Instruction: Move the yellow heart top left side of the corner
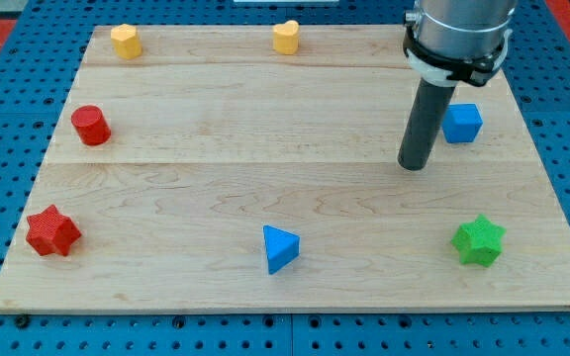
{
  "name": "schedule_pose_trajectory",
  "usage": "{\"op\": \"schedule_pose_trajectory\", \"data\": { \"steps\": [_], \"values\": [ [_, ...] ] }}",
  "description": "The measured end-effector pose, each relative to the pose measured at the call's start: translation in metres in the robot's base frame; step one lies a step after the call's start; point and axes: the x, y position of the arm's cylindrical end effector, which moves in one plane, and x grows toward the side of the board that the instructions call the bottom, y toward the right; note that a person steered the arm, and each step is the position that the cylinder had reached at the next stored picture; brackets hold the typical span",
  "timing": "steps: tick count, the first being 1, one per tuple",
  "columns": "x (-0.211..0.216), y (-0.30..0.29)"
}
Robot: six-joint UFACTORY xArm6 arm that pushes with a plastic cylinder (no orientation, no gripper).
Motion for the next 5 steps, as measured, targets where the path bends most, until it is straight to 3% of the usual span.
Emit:
{"op": "schedule_pose_trajectory", "data": {
  "steps": [3,4,5],
  "values": [
    [-0.222,-0.073],
    [-0.250,-0.107],
    [-0.243,-0.182]
  ]
}}
